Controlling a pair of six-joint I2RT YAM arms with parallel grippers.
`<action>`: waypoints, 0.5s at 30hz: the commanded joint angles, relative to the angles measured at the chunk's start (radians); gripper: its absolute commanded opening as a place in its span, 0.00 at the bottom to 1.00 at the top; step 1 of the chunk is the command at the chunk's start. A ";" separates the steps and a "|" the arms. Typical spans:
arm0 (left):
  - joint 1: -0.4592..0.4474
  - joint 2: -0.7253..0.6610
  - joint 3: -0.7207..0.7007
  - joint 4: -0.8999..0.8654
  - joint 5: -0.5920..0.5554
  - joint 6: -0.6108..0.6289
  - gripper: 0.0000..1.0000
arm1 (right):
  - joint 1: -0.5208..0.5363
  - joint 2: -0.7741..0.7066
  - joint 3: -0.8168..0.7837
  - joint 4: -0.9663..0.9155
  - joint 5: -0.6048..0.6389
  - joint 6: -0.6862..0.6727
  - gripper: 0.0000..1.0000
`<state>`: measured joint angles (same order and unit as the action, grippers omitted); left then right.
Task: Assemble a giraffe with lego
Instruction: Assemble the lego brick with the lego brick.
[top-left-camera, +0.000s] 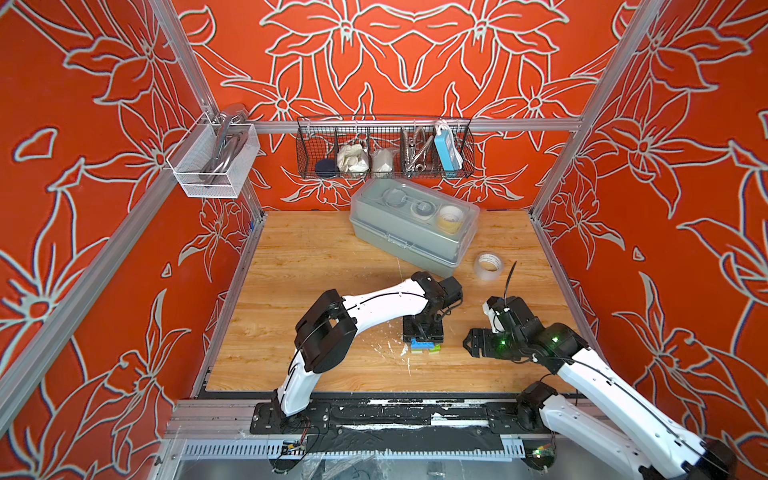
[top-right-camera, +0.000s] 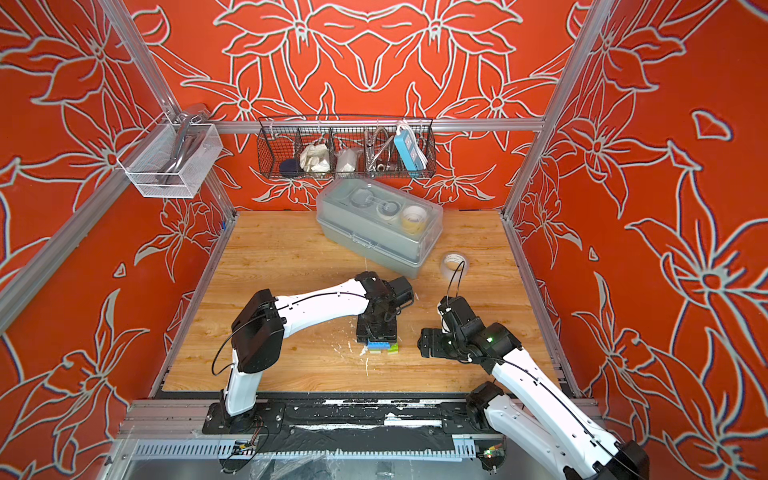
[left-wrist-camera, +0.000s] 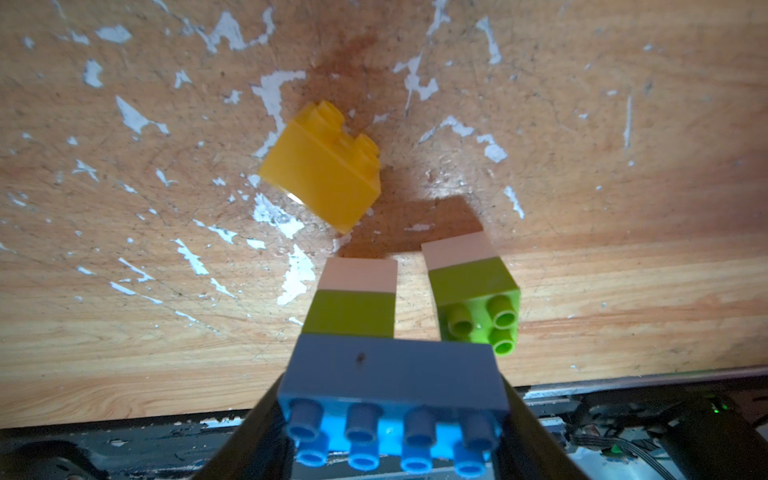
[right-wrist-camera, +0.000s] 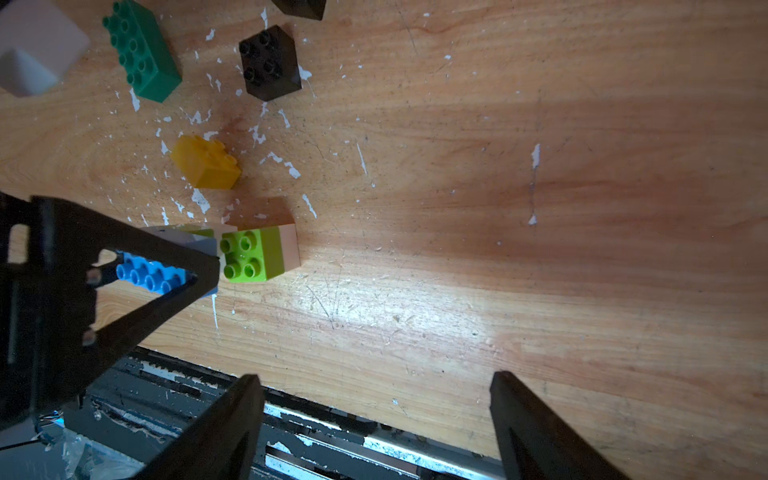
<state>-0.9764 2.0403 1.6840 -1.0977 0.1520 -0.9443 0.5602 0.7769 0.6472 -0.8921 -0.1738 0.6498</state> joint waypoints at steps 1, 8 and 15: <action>-0.004 0.032 0.024 -0.023 0.003 -0.013 0.45 | -0.010 -0.012 0.011 -0.027 0.010 -0.018 0.91; -0.004 0.056 0.040 -0.035 0.003 -0.025 0.44 | -0.014 -0.013 0.011 -0.027 0.008 -0.025 0.91; -0.004 0.073 0.054 -0.038 0.006 -0.031 0.44 | -0.016 -0.027 0.005 -0.026 0.008 -0.025 0.91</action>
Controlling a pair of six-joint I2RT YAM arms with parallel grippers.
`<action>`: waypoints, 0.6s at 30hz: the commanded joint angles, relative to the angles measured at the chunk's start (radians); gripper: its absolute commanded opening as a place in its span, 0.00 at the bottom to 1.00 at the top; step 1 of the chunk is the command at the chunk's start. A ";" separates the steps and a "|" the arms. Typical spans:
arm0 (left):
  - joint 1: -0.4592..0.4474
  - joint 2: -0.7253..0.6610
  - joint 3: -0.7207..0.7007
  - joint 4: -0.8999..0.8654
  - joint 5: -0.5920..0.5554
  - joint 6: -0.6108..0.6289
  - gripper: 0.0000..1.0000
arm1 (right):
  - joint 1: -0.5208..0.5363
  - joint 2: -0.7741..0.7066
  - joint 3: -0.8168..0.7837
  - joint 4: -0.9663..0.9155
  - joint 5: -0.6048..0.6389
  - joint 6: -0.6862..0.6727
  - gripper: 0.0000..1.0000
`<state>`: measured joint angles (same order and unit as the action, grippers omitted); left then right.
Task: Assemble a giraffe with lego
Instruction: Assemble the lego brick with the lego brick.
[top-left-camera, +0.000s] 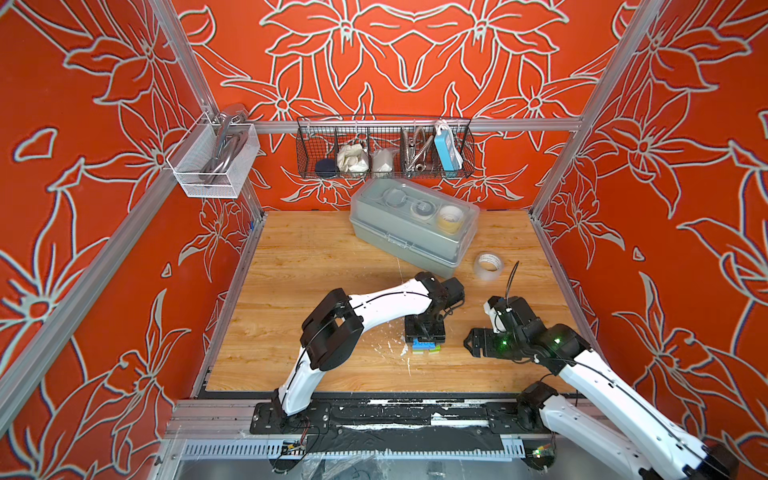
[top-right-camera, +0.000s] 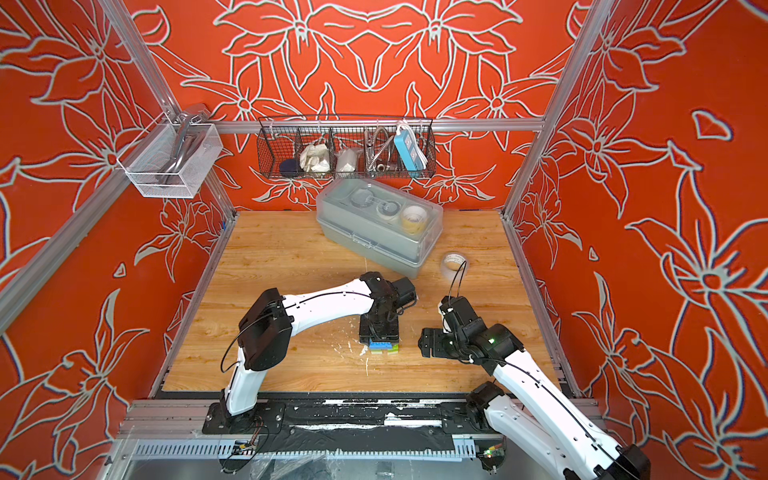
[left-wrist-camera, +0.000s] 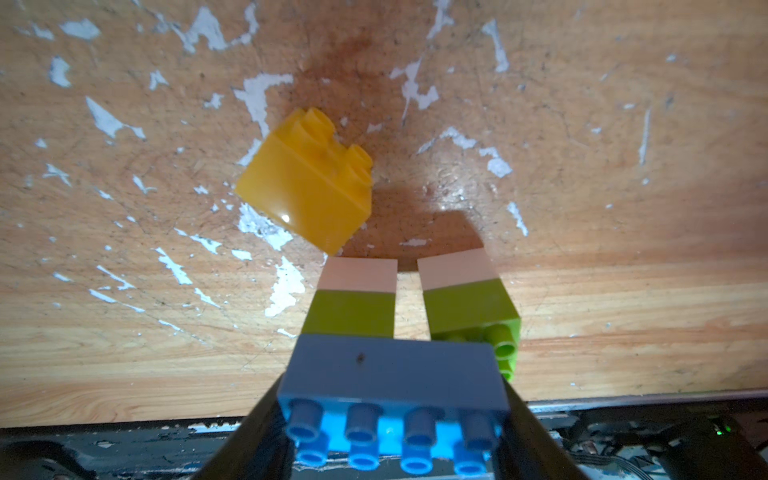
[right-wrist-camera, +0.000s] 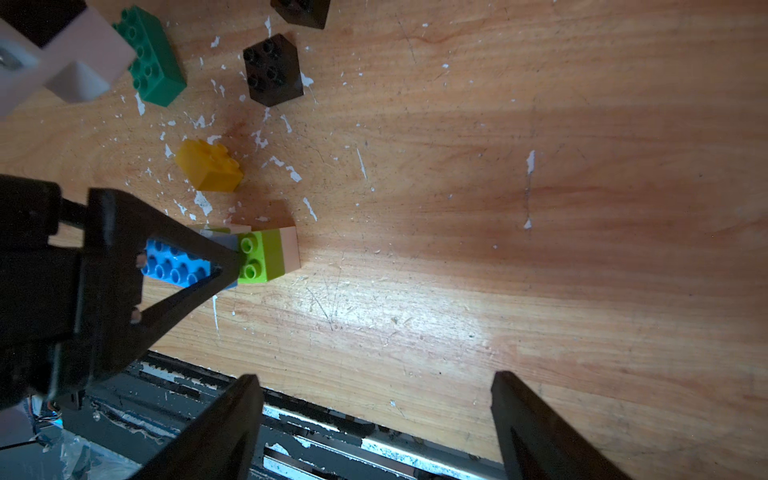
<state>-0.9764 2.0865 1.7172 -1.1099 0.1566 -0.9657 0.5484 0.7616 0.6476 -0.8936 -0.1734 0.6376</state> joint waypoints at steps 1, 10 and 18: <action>-0.004 0.028 0.021 -0.027 0.000 -0.011 0.44 | -0.006 -0.013 0.005 -0.026 0.008 -0.012 0.91; -0.005 0.060 0.056 -0.076 -0.005 -0.025 0.45 | -0.011 -0.027 0.004 -0.027 0.007 -0.015 0.91; -0.004 0.074 0.057 -0.089 0.004 -0.045 0.44 | -0.016 -0.035 0.004 -0.023 0.002 -0.016 0.91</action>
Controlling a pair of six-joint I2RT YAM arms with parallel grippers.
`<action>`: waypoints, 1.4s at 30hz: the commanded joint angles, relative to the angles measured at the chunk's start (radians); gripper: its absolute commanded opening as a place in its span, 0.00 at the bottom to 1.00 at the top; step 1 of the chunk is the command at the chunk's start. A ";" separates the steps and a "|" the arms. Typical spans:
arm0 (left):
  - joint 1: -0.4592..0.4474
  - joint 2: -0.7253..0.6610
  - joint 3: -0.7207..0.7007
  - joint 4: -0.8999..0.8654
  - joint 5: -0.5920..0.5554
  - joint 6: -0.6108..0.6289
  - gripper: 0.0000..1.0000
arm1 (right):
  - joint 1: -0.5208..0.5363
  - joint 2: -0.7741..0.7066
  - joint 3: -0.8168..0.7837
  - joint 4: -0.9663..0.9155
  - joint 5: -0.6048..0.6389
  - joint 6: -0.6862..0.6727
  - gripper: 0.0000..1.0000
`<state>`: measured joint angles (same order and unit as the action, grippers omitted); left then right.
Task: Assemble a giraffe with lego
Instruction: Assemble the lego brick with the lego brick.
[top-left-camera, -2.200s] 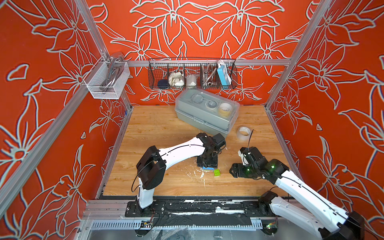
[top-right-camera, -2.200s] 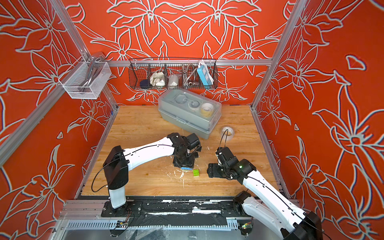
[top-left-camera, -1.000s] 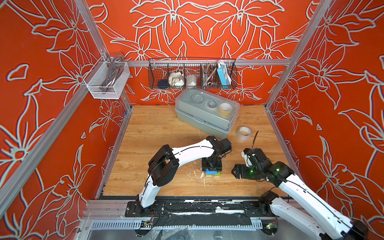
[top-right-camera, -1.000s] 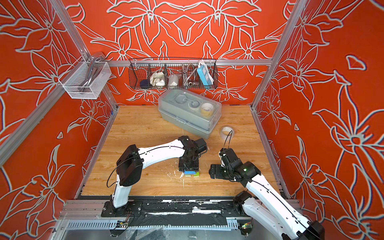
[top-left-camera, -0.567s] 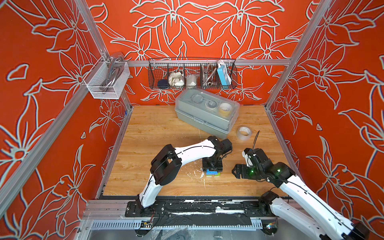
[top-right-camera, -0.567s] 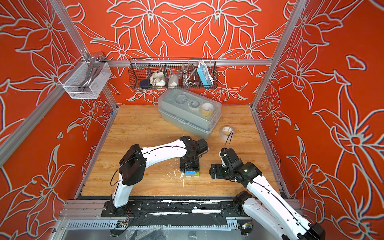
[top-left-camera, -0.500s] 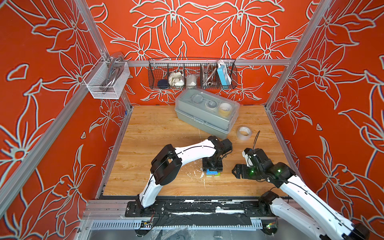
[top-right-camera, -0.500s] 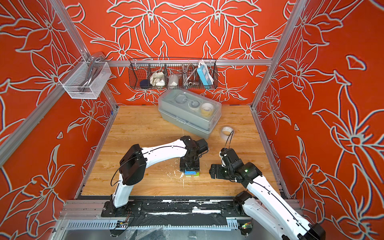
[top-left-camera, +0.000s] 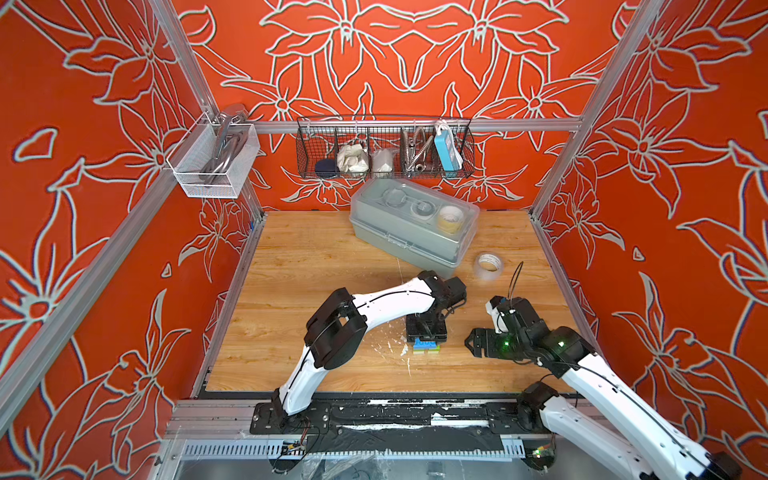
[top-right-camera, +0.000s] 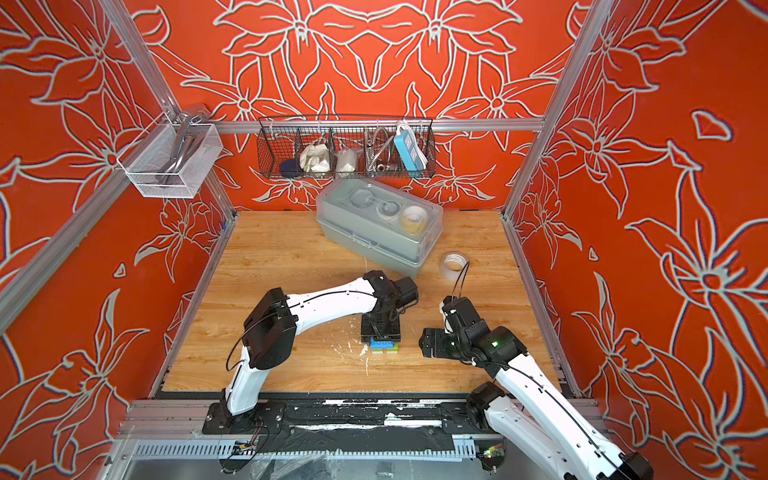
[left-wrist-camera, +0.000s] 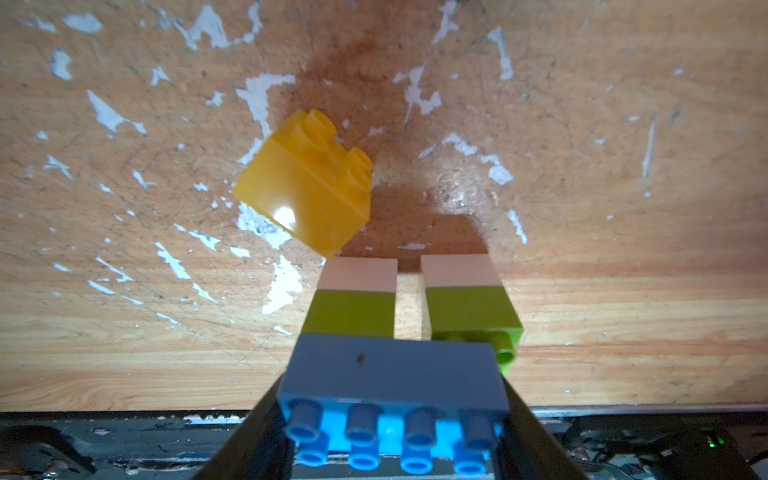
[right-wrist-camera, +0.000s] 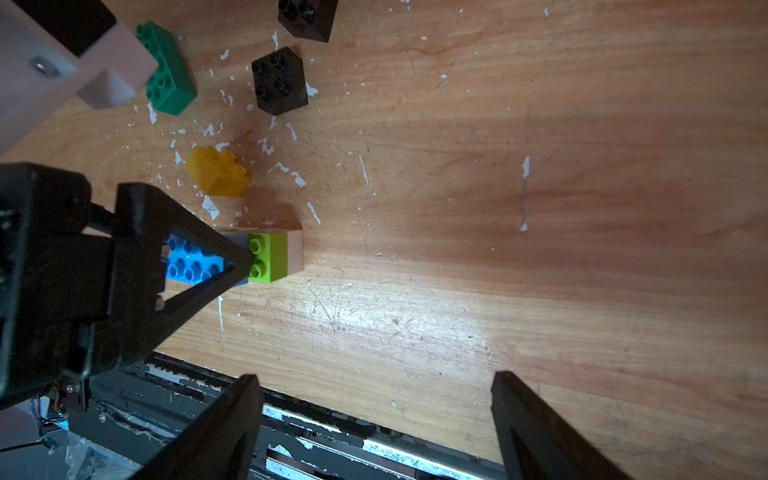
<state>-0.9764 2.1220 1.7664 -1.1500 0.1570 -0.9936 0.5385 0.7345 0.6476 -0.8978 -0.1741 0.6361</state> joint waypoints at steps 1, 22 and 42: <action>-0.005 0.043 0.011 -0.051 0.003 -0.017 0.45 | -0.008 -0.007 0.004 -0.017 0.001 -0.014 0.91; 0.023 0.124 0.051 -0.109 -0.060 0.071 0.43 | -0.044 0.002 -0.009 0.013 -0.066 -0.037 0.90; 0.026 0.155 0.078 -0.100 -0.079 0.078 0.51 | -0.060 0.007 -0.013 0.008 -0.088 -0.044 0.90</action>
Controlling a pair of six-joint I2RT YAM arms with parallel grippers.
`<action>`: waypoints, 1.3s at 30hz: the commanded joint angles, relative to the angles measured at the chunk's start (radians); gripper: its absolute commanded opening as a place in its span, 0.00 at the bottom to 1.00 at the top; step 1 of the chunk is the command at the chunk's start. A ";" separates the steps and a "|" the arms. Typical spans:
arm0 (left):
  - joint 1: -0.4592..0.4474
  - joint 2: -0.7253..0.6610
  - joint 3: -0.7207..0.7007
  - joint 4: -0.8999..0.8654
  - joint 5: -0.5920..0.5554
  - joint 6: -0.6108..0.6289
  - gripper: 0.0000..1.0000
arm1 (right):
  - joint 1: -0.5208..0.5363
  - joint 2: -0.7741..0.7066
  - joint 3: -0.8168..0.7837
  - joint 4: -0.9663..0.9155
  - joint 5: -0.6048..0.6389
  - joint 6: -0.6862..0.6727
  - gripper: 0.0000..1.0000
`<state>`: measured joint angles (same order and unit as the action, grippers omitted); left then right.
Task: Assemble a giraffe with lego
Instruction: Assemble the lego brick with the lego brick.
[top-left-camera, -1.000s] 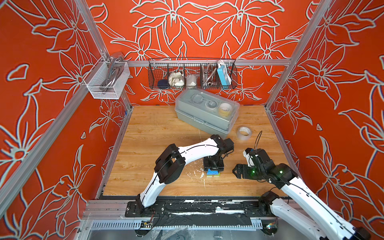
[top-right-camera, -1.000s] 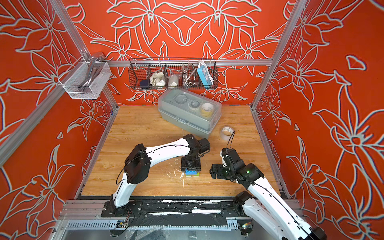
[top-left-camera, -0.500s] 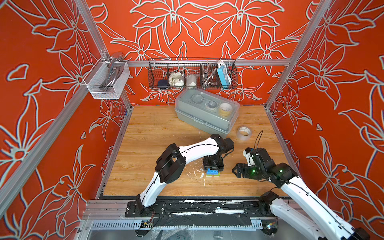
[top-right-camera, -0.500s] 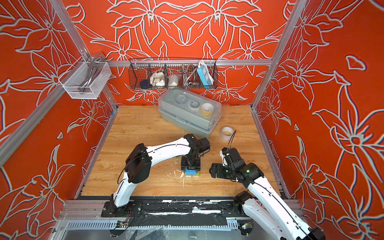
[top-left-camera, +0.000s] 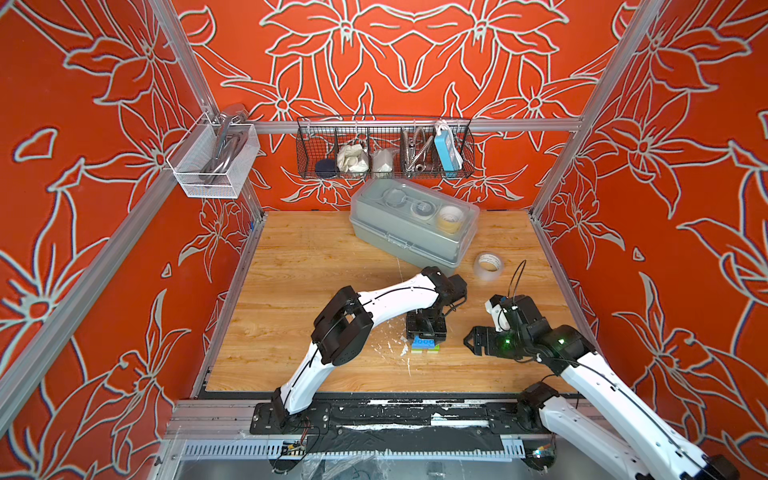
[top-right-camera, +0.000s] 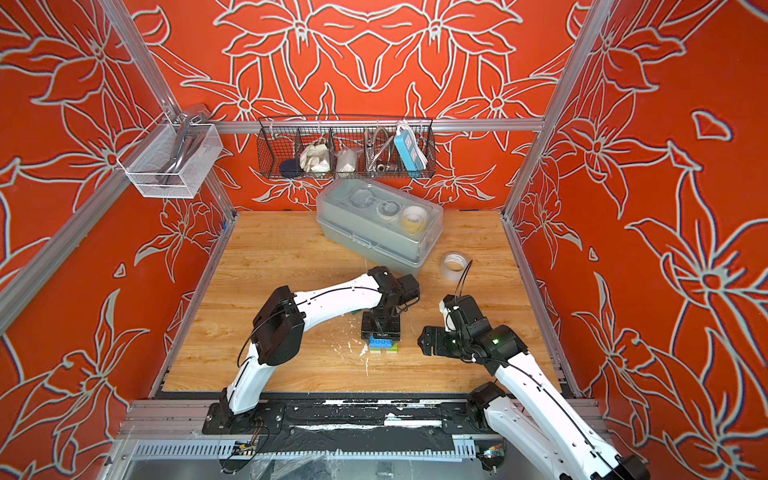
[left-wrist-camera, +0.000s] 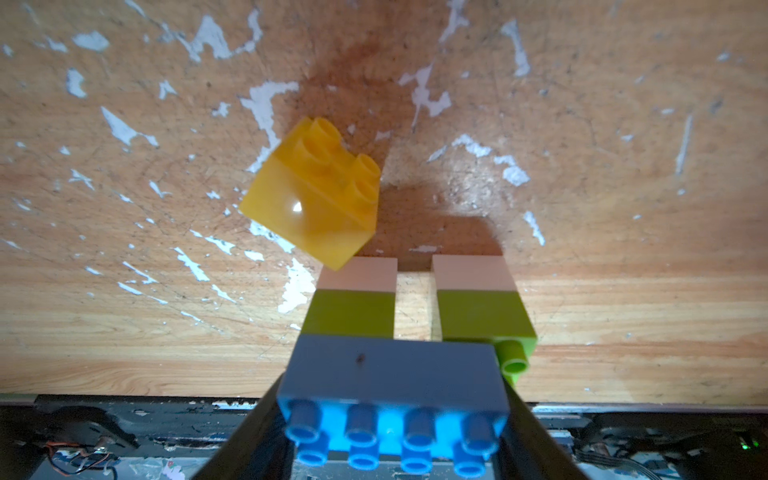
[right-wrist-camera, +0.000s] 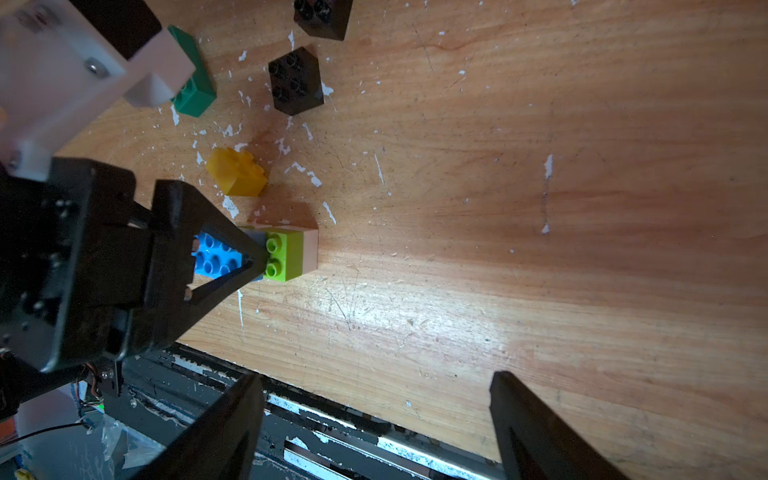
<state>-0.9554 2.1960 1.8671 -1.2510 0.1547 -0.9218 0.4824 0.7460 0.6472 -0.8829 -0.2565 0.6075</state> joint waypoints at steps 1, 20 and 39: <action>0.006 0.082 -0.025 0.003 -0.075 0.007 0.55 | -0.005 -0.006 -0.011 -0.009 -0.004 -0.017 0.90; 0.003 0.019 -0.010 0.030 -0.070 0.026 0.86 | -0.005 -0.010 -0.007 -0.016 0.014 -0.010 0.90; -0.004 -0.071 -0.029 0.073 -0.058 0.020 0.85 | -0.005 -0.009 -0.006 -0.018 0.023 -0.009 0.89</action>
<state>-0.9558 2.1738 1.8484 -1.1820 0.1097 -0.8944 0.4824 0.7441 0.6472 -0.8848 -0.2527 0.6079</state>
